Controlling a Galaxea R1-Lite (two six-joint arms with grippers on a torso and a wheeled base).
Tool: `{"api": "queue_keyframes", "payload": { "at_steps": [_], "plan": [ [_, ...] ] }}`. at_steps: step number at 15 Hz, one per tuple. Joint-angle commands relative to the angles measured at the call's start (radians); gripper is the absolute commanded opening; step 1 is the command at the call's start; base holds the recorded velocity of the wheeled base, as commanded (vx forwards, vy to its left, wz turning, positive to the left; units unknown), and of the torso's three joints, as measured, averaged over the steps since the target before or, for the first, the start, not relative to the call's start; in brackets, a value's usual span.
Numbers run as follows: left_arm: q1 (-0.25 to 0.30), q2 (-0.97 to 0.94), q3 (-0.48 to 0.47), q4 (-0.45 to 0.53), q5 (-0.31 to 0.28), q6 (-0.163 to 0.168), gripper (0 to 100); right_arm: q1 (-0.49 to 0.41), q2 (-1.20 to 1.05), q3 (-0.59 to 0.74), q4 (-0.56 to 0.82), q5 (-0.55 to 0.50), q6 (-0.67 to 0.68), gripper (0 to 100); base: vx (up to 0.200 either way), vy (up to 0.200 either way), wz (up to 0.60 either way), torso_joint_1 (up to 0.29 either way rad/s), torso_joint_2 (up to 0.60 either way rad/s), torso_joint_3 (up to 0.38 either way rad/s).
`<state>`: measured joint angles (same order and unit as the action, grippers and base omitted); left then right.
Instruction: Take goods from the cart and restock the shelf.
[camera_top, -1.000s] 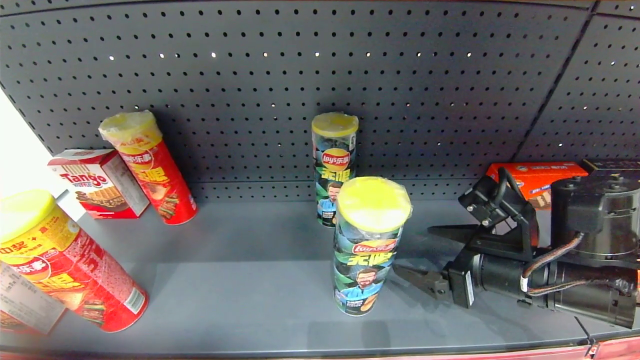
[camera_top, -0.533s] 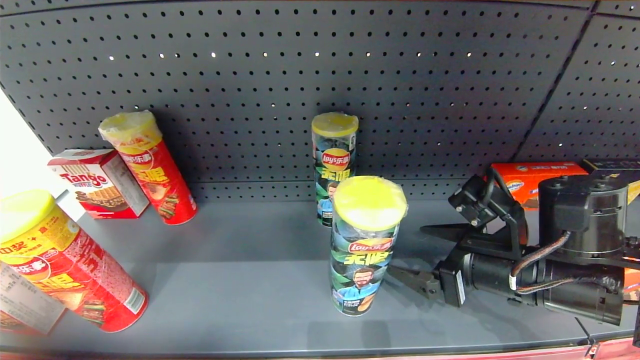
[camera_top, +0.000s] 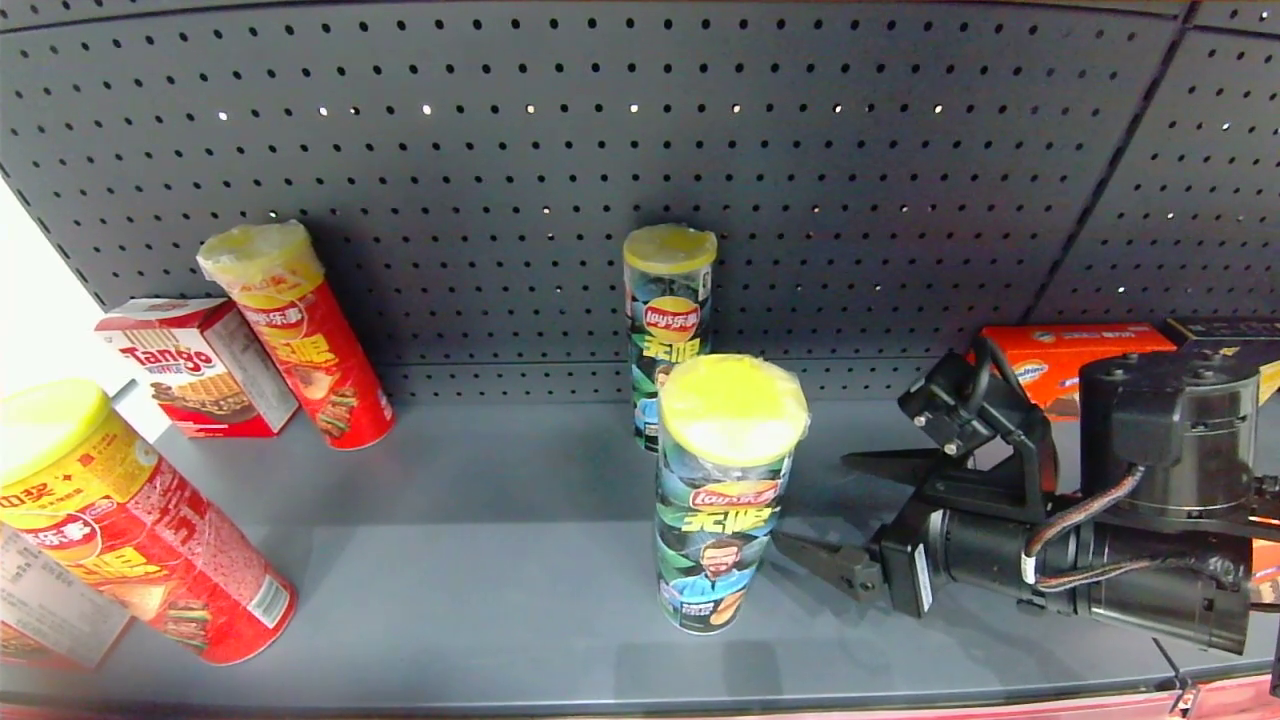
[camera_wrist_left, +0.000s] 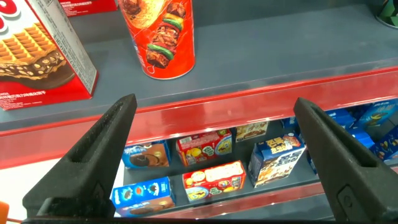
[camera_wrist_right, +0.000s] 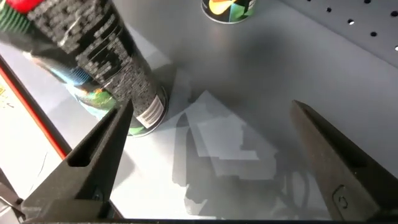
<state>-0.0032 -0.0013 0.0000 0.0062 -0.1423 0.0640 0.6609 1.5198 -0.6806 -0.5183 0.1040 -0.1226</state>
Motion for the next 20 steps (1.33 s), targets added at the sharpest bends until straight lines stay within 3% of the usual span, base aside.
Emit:
{"api": "queue_keyframes", "payload": {
  "at_steps": [1, 20],
  "plan": [
    [0.000, 0.001, 0.000, 0.000, 0.000, 0.000, 100, 0.005, 0.003, -0.007, 0.000, 0.000, 0.000, 100, 0.000, 0.000, 0.00, 0.000, 0.00, 0.000],
    [0.000, 0.001, 0.000, 0.000, 0.000, 0.000, 100, 0.040, 0.051, -0.063, -0.006, -0.003, -0.012, 100, 0.000, 0.000, 0.00, 0.000, 0.00, 0.000]
  ]
}}
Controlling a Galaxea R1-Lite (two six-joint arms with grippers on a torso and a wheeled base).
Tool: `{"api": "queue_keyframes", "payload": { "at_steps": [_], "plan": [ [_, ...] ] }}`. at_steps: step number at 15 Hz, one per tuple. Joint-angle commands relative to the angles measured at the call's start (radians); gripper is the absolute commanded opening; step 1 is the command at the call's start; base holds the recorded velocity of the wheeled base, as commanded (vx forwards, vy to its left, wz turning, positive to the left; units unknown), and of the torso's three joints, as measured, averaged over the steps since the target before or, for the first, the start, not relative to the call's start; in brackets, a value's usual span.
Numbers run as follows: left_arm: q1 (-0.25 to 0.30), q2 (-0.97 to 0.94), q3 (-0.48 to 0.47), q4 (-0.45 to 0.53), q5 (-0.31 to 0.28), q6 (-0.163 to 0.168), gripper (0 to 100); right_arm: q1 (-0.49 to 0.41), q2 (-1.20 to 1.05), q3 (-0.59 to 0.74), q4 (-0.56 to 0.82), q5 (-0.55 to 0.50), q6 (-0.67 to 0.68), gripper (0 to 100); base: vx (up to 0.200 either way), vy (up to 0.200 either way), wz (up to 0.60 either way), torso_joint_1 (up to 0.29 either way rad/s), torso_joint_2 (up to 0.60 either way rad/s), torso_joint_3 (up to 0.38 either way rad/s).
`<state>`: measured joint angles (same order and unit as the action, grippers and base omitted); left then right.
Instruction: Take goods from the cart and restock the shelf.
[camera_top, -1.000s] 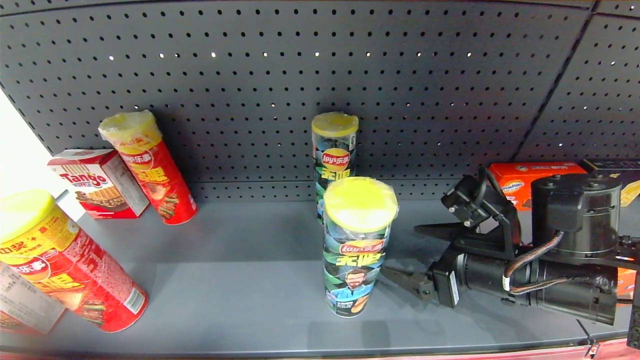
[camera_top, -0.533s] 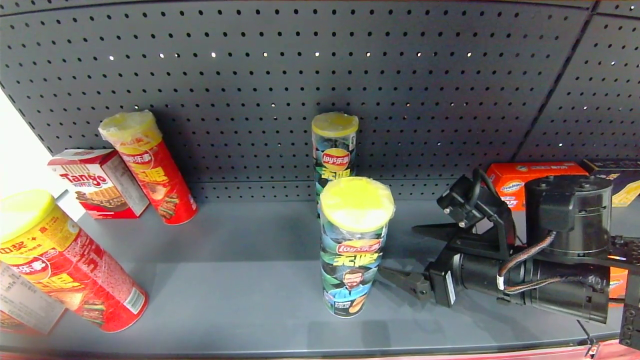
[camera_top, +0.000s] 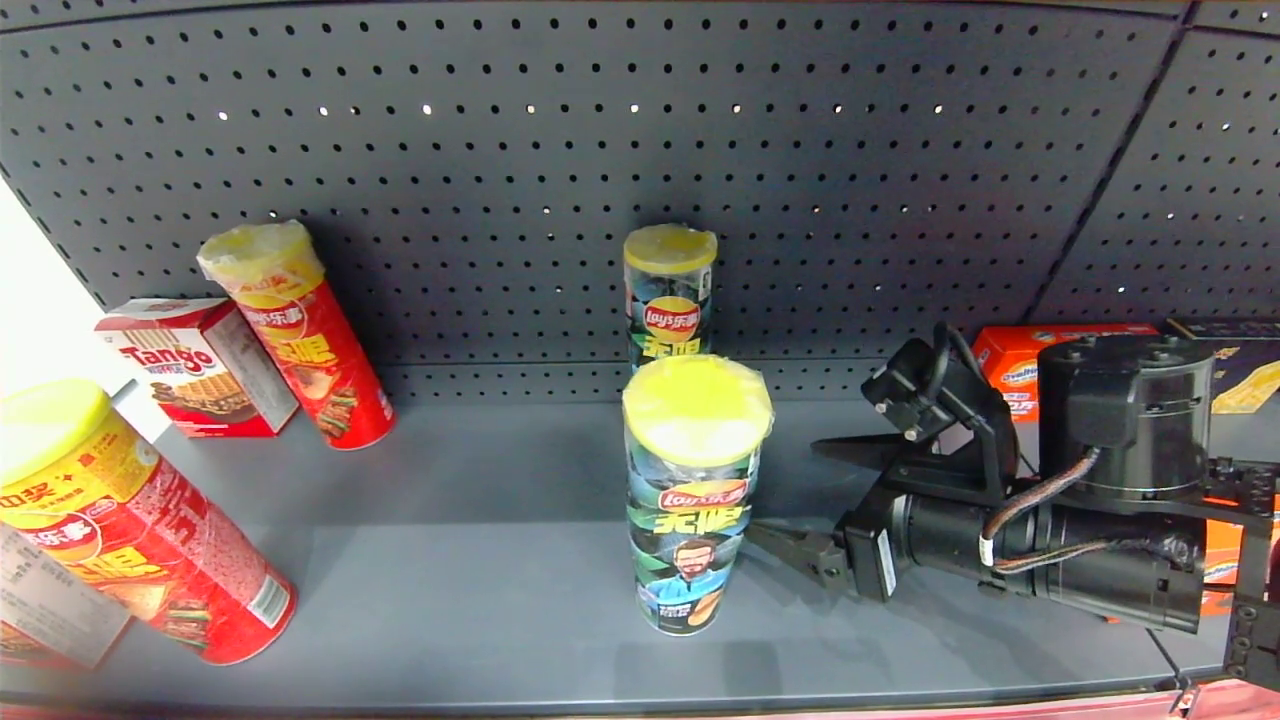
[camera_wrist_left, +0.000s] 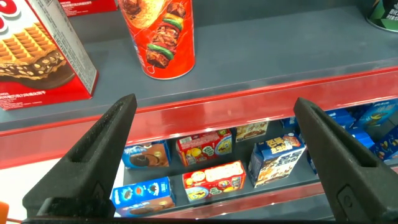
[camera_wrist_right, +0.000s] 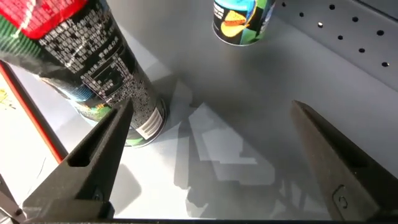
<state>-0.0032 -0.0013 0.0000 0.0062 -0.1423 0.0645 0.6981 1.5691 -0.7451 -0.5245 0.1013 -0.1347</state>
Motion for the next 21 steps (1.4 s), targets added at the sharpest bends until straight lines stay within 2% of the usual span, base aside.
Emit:
{"api": "queue_keyframes", "payload": {
  "at_steps": [1, 15, 18, 21],
  "plan": [
    [0.000, 0.001, 0.000, 0.000, 0.000, 0.000, 100, 0.000, 0.000, 0.006, 0.000, 0.000, 0.000, 100, 0.000, 0.000, 0.00, 0.000, 0.00, 0.000],
    [0.000, 0.001, 0.000, 0.000, 0.000, -0.002, 100, -0.005, 0.000, 0.016, -0.034, -0.005, 0.003, 100, 0.000, 0.000, 0.00, 0.000, 0.00, 0.000],
    [0.000, 0.001, 0.000, 0.000, 0.000, -0.002, 100, -0.089, -0.092, 0.043, -0.057, -0.011, 0.006, 100, 0.000, 0.000, 0.00, 0.000, 0.00, 0.000],
    [0.000, 0.001, 0.000, 0.000, 0.000, -0.002, 100, -0.246, -0.233, 0.050, -0.058, -0.012, 0.010, 100, 0.000, 0.000, 0.00, 0.000, 0.00, 0.000]
  ]
}}
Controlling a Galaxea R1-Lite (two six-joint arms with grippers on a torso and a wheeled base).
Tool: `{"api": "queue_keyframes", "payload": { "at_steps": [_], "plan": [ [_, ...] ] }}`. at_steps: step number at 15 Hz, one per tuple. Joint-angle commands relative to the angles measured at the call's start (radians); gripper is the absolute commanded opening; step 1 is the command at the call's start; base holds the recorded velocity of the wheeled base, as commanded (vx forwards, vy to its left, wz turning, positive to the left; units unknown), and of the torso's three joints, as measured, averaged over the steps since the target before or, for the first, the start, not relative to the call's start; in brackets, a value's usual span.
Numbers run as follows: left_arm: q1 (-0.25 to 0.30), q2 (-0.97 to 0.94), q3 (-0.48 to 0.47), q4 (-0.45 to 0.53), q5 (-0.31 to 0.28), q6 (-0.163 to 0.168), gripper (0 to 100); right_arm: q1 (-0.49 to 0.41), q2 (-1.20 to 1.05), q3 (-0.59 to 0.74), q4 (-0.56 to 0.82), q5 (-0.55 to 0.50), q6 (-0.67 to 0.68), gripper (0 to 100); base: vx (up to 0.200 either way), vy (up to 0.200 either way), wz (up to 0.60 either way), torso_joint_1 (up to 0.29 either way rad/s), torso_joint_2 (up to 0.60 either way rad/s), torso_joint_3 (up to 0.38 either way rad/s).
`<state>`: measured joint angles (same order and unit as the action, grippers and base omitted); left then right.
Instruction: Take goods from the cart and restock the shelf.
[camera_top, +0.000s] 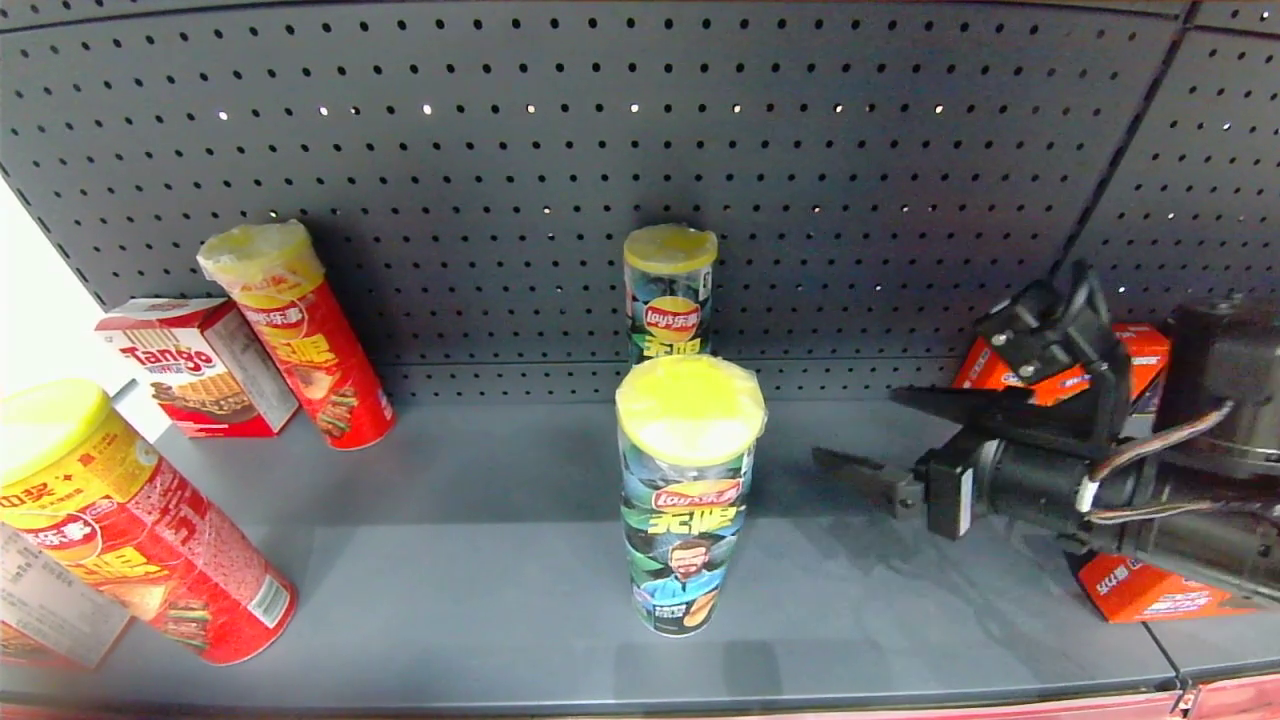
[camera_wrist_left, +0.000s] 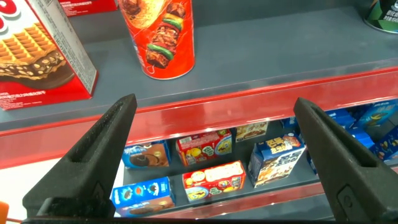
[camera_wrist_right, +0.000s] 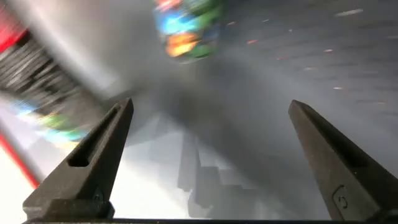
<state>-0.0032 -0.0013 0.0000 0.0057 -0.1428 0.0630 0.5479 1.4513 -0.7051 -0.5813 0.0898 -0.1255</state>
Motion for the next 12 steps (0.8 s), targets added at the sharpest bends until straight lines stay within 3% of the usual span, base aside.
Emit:
{"api": "queue_keyframes", "payload": {
  "at_steps": [1, 2, 3, 5, 6, 7, 8, 12],
  "plan": [
    [0.000, 0.001, 0.000, 0.000, 0.000, 0.000, 100, -0.175, -0.181, 0.044, -0.006, -0.005, 0.001, 100, 0.000, 0.000, 0.00, 0.000, 0.00, 0.000],
    [0.000, 0.001, 0.000, 0.000, 0.000, 0.000, 100, -0.198, -0.203, 0.056, -0.011, -0.005, 0.000, 100, 0.000, 0.000, 0.00, 0.000, 0.00, 0.000],
    [0.000, 0.001, 0.000, 0.000, -0.001, 0.000, 100, -0.309, -0.321, 0.138, -0.019, -0.001, 0.001, 100, 0.000, 0.000, 0.00, 0.000, 0.00, 0.000],
    [-0.003, 0.006, 0.000, 0.002, -0.001, 0.000, 100, -0.413, -0.528, 0.296, -0.003, 0.001, 0.003, 100, 0.000, 0.000, 0.00, 0.000, 0.00, 0.000],
    [-0.003, 0.006, 0.000, 0.002, -0.001, 0.000, 100, -0.413, -0.528, 0.296, -0.003, 0.001, 0.003, 100, 0.000, 0.000, 0.00, 0.000, 0.00, 0.000],
    [-0.008, 0.020, 0.000, 0.002, -0.001, 0.000, 100, -0.503, -0.750, 0.434, 0.078, -0.002, 0.004, 100, 0.000, 0.000, 0.00, 0.000, 0.00, 0.000],
    [-0.008, 0.023, 0.000, 0.002, -0.001, 0.000, 100, -0.549, -0.835, 0.477, 0.123, -0.002, 0.010, 100, 0.000, 0.000, 0.00, 0.000, 0.00, 0.000],
    [-0.008, 0.023, 0.000, 0.002, -0.001, 0.000, 100, -0.606, -1.040, 0.618, 0.158, -0.024, 0.026, 100, 0.000, 0.000, 0.00, 0.000, 0.00, 0.000]
  ]
}}
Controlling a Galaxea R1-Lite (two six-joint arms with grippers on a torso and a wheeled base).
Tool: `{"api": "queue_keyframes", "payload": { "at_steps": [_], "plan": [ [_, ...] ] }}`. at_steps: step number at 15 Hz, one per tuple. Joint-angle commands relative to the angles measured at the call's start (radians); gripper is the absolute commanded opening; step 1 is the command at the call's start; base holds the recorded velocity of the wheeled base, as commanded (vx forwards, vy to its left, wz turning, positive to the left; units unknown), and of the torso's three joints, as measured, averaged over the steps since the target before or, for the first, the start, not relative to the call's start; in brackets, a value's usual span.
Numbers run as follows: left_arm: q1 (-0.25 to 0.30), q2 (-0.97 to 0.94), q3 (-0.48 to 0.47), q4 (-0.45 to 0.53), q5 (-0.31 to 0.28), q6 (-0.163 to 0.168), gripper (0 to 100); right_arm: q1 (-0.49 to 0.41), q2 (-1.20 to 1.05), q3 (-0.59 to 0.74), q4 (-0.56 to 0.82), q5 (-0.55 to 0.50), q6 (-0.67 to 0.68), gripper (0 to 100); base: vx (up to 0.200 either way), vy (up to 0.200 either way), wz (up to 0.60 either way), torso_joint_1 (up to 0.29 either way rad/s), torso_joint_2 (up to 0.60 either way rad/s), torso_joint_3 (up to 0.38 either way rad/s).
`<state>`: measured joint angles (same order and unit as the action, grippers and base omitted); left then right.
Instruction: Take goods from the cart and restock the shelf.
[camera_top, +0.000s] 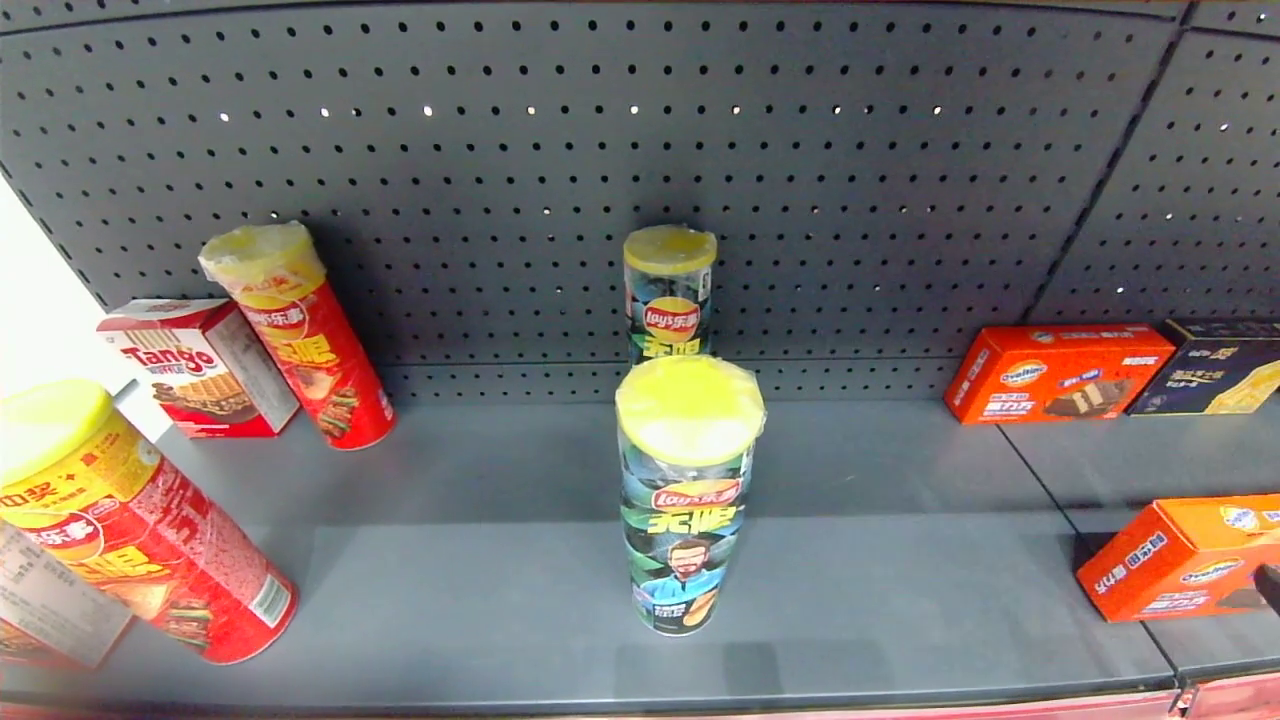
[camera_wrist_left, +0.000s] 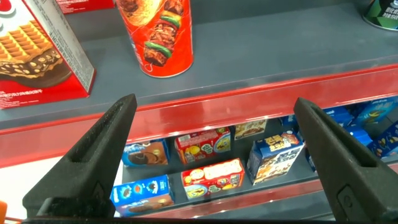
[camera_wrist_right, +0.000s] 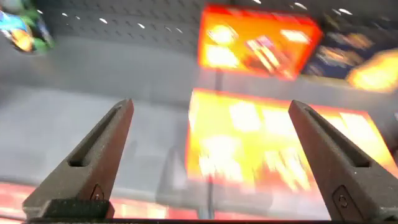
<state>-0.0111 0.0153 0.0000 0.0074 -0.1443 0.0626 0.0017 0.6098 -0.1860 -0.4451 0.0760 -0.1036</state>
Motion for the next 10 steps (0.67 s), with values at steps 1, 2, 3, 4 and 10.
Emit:
{"api": "queue_keyframes", "payload": {
  "at_steps": [1, 2, 3, 4, 10],
  "plan": [
    [0.000, 0.006, 0.000, 0.000, 0.002, 0.000, 100, -0.069, -0.257, 0.122, 0.048, -0.021, 0.004, 100, 0.000, 0.000, 0.00, 0.000, 0.00, 0.000],
    [0.002, 0.005, 0.000, 0.000, 0.002, 0.000, 100, -0.075, -0.328, 0.131, 0.112, -0.028, 0.004, 100, 0.000, 0.000, 0.00, 0.000, 0.00, 0.000],
    [0.003, 0.003, 0.000, -0.001, 0.002, 0.000, 100, -0.078, -0.409, 0.134, 0.201, -0.030, 0.004, 100, 0.000, 0.000, 0.00, 0.000, 0.00, 0.000],
    [0.003, 0.002, 0.000, -0.001, 0.002, 0.000, 100, -0.080, -0.472, 0.141, 0.267, -0.030, 0.004, 100, 0.000, 0.000, 0.00, 0.000, 0.00, 0.000],
    [0.008, 0.000, 0.000, -0.001, 0.003, 0.000, 100, -0.078, -0.525, 0.186, 0.382, -0.205, 0.067, 100, 0.000, 0.000, 0.00, 0.000, 0.00, 0.000]
  ]
}}
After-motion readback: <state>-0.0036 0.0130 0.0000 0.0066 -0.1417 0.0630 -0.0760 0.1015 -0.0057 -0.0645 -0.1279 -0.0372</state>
